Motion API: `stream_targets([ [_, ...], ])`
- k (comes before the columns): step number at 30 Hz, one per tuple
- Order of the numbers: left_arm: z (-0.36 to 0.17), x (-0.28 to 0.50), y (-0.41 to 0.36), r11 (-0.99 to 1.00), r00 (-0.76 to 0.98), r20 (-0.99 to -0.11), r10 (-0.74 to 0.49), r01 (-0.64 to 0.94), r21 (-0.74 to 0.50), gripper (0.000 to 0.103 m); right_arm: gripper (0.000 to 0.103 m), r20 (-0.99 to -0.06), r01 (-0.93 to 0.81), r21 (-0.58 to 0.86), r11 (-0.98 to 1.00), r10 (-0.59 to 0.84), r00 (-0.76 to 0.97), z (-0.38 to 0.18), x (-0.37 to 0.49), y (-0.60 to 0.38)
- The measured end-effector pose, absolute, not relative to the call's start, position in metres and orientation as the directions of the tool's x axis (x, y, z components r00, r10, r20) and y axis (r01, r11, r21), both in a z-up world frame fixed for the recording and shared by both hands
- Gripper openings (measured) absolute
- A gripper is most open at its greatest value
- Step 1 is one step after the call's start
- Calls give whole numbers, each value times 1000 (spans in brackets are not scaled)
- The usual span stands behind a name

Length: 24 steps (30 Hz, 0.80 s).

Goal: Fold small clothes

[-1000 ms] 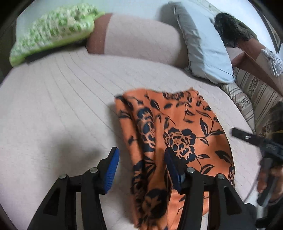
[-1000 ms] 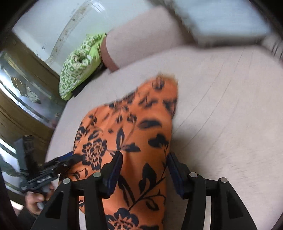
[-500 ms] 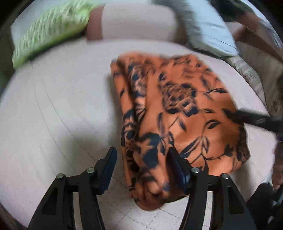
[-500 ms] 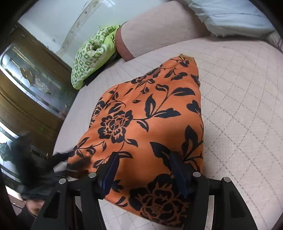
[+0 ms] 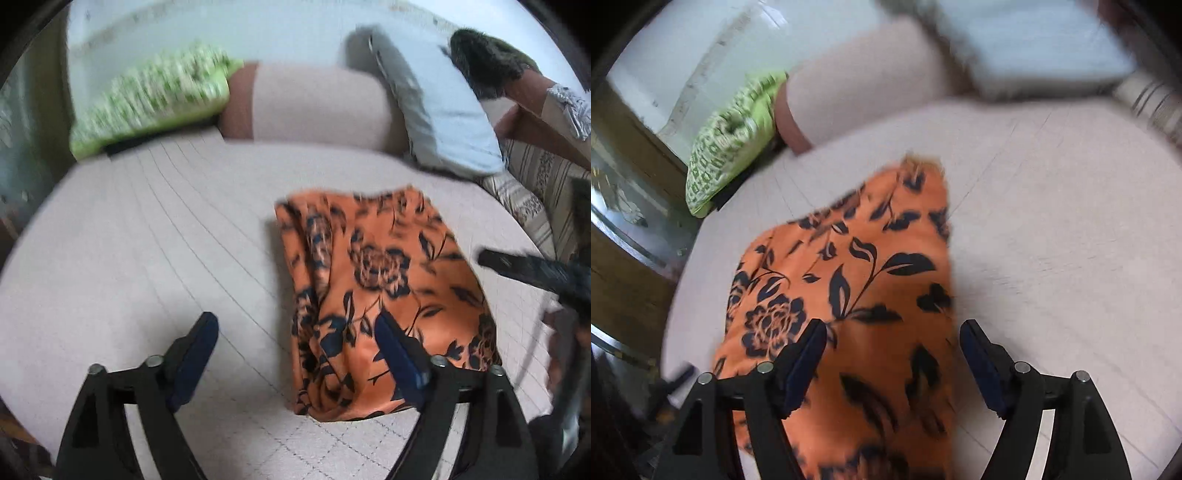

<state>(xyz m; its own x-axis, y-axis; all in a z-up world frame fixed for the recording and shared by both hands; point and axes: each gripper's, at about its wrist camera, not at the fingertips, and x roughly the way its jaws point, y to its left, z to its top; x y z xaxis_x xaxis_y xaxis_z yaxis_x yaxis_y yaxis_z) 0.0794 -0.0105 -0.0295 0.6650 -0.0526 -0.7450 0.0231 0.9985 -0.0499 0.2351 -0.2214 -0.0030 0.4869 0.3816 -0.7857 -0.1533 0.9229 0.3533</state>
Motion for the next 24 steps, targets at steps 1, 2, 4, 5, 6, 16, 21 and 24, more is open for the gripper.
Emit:
stream_targets([
  [1,-23,74,-13,999,685,-728,-31,13,-30,91,82,-772,-164,315,935,353,528,10,218,-223],
  [2,-16,68,-15,1000,692,-722,-8,-1,-11,92,91,-765,-173,275,946,324,556,20,205,-222],
  [4,-8,58,-19,1000,702,-712,6,-14,-6,93,101,-752,-183,153,971,235,615,42,173,-222],
  [5,-4,52,-20,999,704,-710,6,-27,-19,94,103,-737,-178,107,978,198,646,53,156,-223],
  [6,-3,49,-21,999,697,-717,-1,-31,-31,99,103,-729,-173,90,981,183,660,59,142,-224],
  [16,6,13,-32,999,669,-743,-10,-27,-38,101,103,-763,-207,-61,976,88,641,69,47,-199],
  [21,11,-2,-31,999,668,-744,2,-32,-26,101,103,-759,-213,-91,973,71,647,68,34,-185],
  [24,14,-8,-31,999,670,-743,-12,-16,-31,101,103,-752,-201,-107,974,53,657,73,31,-184],
])
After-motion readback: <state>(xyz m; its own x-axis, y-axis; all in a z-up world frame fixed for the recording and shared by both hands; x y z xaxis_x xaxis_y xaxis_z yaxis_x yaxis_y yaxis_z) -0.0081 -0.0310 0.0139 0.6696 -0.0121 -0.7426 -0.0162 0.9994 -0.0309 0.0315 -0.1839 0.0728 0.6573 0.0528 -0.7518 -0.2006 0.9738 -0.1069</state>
